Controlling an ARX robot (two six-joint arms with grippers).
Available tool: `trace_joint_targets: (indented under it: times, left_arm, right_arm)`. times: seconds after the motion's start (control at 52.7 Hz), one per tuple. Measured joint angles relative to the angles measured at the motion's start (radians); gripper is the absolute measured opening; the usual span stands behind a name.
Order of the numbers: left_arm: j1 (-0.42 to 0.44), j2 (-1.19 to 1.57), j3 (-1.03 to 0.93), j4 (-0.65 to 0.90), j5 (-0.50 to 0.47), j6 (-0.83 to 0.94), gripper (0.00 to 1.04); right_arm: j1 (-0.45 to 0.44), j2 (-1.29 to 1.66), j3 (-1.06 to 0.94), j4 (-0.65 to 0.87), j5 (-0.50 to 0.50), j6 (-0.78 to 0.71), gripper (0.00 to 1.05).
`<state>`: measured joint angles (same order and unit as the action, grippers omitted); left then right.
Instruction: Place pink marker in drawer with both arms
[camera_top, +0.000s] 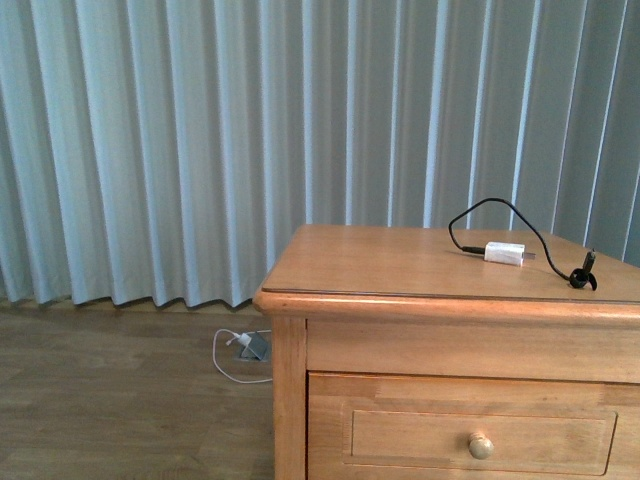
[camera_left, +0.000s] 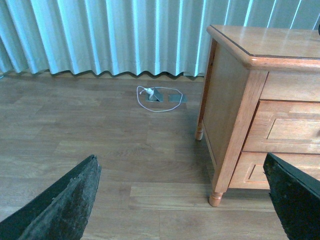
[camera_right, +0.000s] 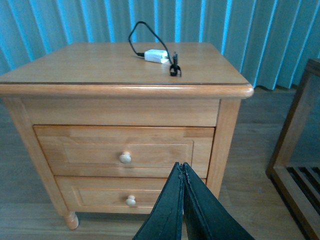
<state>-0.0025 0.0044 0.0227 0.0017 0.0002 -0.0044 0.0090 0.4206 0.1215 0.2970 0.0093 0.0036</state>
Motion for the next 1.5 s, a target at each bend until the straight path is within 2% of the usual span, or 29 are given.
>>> trace_joint_targets:
  times: [0.74, 0.816, 0.854, 1.196, 1.5]
  left_arm:
    - [0.0, 0.0, 0.0, 0.0, 0.0, 0.0, 0.99]
    - [0.0, 0.0, 0.0, 0.0, 0.0, 0.0, 0.99]
    - [0.0, 0.0, 0.0, 0.0, 0.0, 0.0, 0.99]
    - [0.0, 0.0, 0.0, -0.001, 0.0, 0.0, 0.99]
    - [0.0, 0.0, 0.0, -0.001, 0.0, 0.0, 0.99]
  right_arm:
    - [-0.006, -0.241, -0.116, -0.115, -0.008, 0.0, 0.01]
    - [-0.007, -0.359, -0.116, -0.268, -0.008, 0.0, 0.01]
    - [-0.007, -0.393, -0.116, -0.29, -0.007, 0.0, 0.01]
    - [-0.006, -0.416, -0.116, -0.296, -0.008, -0.001, 0.02]
    - [-0.006, -0.416, -0.116, -0.296, -0.008, -0.002, 0.56]
